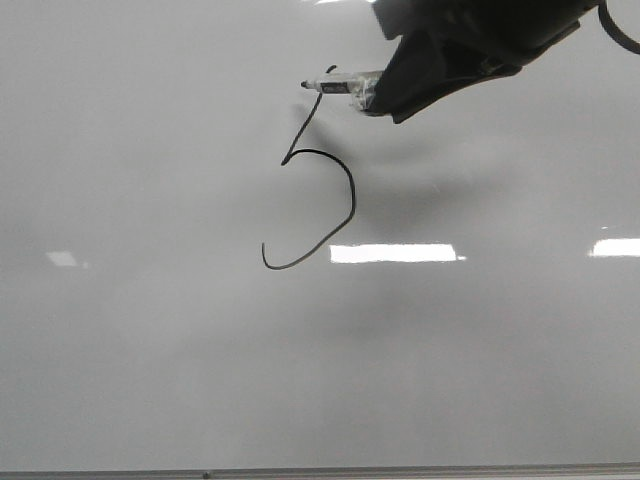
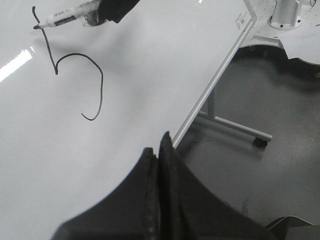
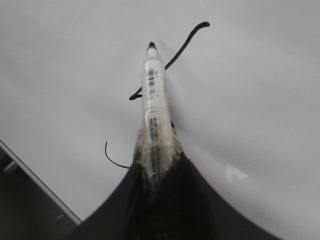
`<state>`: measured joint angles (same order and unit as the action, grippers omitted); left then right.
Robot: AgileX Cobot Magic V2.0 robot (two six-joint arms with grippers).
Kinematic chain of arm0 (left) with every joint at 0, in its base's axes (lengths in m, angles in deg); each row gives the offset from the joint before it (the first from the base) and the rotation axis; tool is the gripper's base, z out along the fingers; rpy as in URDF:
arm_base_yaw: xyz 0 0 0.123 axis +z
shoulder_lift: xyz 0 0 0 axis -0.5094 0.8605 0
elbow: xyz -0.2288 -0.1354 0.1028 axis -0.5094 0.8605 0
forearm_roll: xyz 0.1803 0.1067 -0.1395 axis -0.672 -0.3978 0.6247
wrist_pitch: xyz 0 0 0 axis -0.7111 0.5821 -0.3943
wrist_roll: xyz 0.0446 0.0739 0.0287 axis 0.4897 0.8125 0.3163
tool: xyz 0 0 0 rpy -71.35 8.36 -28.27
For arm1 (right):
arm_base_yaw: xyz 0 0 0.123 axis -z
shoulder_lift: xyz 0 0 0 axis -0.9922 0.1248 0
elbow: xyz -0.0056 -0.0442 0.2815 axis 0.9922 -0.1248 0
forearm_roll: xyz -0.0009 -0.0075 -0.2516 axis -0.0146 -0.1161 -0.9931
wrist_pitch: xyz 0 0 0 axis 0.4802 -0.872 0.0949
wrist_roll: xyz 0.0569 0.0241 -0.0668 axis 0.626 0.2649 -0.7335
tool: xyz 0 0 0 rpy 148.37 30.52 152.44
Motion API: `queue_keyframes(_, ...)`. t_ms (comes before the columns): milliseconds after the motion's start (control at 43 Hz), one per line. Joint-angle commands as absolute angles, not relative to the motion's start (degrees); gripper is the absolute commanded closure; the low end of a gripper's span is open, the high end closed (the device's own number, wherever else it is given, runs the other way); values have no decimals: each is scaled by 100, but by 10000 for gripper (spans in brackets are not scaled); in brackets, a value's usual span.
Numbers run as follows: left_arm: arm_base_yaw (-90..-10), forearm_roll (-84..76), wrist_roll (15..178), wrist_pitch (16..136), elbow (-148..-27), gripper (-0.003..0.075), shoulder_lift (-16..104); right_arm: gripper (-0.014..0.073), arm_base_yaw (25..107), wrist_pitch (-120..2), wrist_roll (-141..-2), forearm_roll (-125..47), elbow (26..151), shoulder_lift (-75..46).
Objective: Write number 5 on whiteboard
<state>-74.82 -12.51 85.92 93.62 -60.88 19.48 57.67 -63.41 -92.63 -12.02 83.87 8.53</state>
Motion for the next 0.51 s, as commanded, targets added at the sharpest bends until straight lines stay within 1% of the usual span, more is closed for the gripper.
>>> queue_keyframes(0, -7465, -1112, 8530, 8959, -6245, 741, 1946, 652, 5805, -6129, -9262, -1120, 8594, 754)
queue_keyframes(256, -7465, -1112, 8530, 8959, -6245, 741, 1946, 652, 5879, -6078, -9262, -1120, 8594, 948)
queue_keyframes(488, -7465, -1112, 8530, 8959, -6245, 741, 1946, 652, 6267, -6238, -9210, -1120, 8594, 997)
